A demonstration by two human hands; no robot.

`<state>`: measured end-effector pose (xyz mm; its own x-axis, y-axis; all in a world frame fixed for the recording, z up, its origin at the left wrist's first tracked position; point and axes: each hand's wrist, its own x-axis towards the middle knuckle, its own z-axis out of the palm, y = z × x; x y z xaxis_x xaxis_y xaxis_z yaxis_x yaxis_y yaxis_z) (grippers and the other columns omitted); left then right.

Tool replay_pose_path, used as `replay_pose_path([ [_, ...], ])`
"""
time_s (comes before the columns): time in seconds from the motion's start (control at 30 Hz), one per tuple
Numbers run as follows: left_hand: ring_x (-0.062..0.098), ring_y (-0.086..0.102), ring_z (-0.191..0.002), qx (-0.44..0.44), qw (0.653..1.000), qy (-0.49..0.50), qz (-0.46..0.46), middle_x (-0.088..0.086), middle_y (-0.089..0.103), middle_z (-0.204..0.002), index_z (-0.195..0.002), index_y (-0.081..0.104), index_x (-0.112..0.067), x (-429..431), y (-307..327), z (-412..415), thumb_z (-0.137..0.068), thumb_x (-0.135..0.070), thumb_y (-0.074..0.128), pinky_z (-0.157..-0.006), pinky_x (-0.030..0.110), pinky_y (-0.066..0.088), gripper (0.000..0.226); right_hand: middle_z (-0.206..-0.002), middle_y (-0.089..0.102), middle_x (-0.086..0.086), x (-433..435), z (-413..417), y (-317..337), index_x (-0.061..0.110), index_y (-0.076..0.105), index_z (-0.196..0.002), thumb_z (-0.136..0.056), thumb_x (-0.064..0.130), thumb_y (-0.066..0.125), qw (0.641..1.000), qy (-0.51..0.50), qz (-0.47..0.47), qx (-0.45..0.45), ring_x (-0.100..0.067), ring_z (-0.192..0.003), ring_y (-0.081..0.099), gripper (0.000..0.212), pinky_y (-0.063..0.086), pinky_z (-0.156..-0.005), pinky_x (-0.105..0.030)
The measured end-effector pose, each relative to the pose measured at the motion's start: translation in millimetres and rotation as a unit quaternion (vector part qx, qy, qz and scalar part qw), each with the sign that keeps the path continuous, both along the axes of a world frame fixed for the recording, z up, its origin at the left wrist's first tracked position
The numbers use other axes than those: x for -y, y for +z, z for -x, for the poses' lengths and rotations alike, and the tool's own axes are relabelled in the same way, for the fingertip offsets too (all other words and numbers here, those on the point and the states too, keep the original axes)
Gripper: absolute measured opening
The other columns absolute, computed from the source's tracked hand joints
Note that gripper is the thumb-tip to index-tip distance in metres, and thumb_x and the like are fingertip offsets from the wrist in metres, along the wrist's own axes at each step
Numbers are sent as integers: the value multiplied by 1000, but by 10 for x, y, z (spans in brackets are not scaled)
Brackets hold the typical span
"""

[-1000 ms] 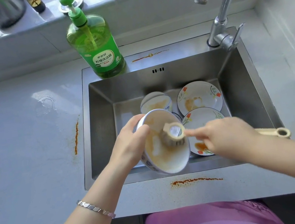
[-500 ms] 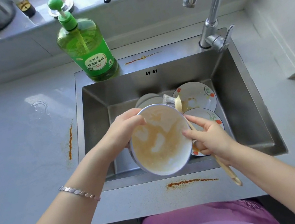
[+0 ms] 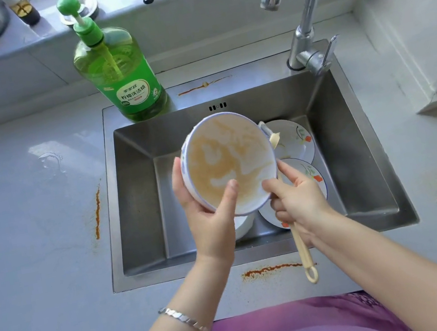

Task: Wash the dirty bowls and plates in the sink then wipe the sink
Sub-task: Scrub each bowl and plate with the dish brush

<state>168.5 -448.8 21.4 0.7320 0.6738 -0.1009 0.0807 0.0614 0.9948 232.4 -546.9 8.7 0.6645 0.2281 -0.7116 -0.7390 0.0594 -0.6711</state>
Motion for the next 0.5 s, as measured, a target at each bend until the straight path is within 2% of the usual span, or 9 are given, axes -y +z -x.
replay_pose_path([
  [0.07,-9,51,-110,37,998,36,-39,-11,42,-129,-130,28,-34,14,-7,-15,-74,-13,66,-87,11,44,71,-50,36,5,-29,21,43,24,55,-125,-89,0,51,999,-2,-40,-31,-3,-32,18,44,14,-29,-13],
  [0.1,-1,49,-117,52,996,34,-60,-2,41,-134,-130,27,-36,12,-18,-7,-74,-16,65,-93,20,46,71,-52,35,3,-34,26,66,22,58,-119,-89,-1,50,997,-4,-58,-50,-3,-32,17,39,13,-29,-12],
  [0.17,23,42,-128,63,993,14,-100,14,33,-142,-134,27,-41,-2,-61,6,-74,-19,59,-102,46,44,72,-52,34,2,-37,34,104,21,62,-100,-88,-2,48,993,-6,-80,-82,-3,-31,17,29,12,-28,-12],
  [0.2,30,39,-131,60,991,7,-117,16,30,-144,-136,27,-45,-13,-84,7,-75,-18,57,-103,54,40,73,-50,35,3,-37,38,113,20,61,-92,-89,-2,48,992,-5,-85,-92,-2,-31,17,27,11,-28,-12],
  [0.23,32,36,-132,56,990,5,-131,13,30,-145,-136,27,-48,-22,-108,8,-75,-18,55,-104,56,38,74,-47,36,3,-39,41,121,20,61,-88,-89,-2,48,991,-5,-88,-99,-2,-31,17,26,11,-29,-11],
  [0.3,25,39,-131,45,988,14,-149,1,35,-143,-135,27,-49,-39,-95,-7,-74,-17,50,-105,50,40,73,-46,39,3,-39,39,124,20,60,-87,-90,-1,48,989,-8,-92,-112,-2,-31,17,24,11,-28,-11],
  [0.4,1,48,-117,1,994,42,-104,-20,45,-129,-129,34,-45,-113,-48,-75,-70,-9,41,-96,23,45,69,-49,55,0,19,23,96,23,59,-92,-92,11,52,991,5,-81,-109,-1,-30,18,14,13,-27,-11],
  [0.43,-4,49,-111,-24,995,48,-88,-25,47,-124,-127,37,-45,-155,-38,-93,-69,-10,38,-92,18,45,68,-57,61,-3,61,7,83,25,60,-97,-92,18,54,995,18,-53,-82,-1,-31,18,11,14,-27,-12],
  [0.5,-8,51,-103,-77,993,37,-79,-31,50,-115,-128,42,-44,-255,-29,-102,-68,-15,37,-86,17,45,67,-74,64,-6,206,-56,53,32,58,-112,-93,30,52,998,48,45,8,-1,-31,23,20,19,-28,-12],
])
